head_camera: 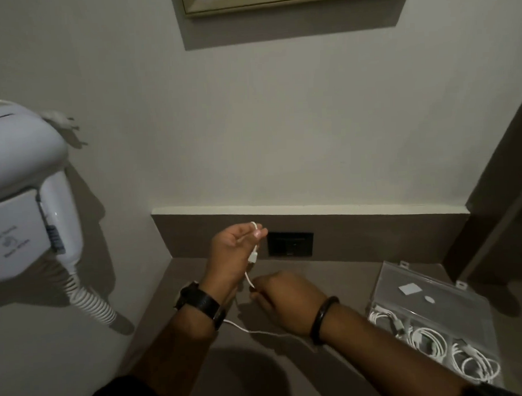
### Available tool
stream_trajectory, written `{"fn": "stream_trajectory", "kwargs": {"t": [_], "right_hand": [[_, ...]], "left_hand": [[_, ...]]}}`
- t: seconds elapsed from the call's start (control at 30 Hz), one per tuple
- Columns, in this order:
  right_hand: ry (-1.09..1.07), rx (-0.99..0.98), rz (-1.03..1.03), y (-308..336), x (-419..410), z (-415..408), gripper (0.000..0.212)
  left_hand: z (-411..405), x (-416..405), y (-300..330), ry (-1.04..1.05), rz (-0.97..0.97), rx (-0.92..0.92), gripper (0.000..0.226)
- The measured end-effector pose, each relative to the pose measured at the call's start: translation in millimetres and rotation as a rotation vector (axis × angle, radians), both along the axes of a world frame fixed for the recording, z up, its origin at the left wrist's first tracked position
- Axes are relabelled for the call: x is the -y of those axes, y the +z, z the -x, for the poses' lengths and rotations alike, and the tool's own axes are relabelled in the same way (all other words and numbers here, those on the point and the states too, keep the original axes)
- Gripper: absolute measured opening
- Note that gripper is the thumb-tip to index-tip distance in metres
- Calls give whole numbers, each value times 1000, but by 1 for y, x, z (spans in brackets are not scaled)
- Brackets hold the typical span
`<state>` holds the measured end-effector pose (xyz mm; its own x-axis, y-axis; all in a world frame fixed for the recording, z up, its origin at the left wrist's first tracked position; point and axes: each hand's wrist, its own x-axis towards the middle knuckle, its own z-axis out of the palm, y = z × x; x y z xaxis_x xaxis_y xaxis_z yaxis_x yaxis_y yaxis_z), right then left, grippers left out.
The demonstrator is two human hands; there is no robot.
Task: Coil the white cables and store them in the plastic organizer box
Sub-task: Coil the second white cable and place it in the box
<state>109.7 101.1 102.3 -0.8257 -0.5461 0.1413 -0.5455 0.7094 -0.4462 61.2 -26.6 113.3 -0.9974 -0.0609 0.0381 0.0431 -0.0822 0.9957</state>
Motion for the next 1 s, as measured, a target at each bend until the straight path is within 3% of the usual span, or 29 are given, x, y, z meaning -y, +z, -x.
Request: {"fn": "stream_trajectory", "kwargs": {"t": [0.1, 0.17, 0.27, 0.43, 0.6, 0.67, 0.8, 0.9, 1.0], "right_hand": [[-22, -101, 76, 35, -27, 11, 17], [-89, -74, 205, 50, -49, 26, 11], [-164, 64, 481, 55, -75, 43, 5], [-252, 193, 773, 24, -66, 45, 13], [-239, 192, 590, -10, -22, 16, 34], [-188, 165, 501, -11, -9, 7, 32], [-111, 12, 323, 15, -17, 3, 23], [-130, -134, 283, 49, -47, 13, 11], [-143, -76, 338, 74, -72, 27, 5]], "left_hand": [[-8, 5, -2, -193, 236, -38, 17], [-15, 10, 0, -382, 229, 49, 14], [-24, 14, 7, -504, 32, 158, 23], [-30, 0, 24, -571, -377, 172, 27], [-21, -18, 36, -355, -525, 166, 22], [-17, -22, 38, -234, -452, 118, 21], [-13, -17, 41, -99, 42, -12, 20], [-17, -10, 41, -213, 224, -15, 19], [-26, -8, 41, -433, 280, 55, 19]]}}
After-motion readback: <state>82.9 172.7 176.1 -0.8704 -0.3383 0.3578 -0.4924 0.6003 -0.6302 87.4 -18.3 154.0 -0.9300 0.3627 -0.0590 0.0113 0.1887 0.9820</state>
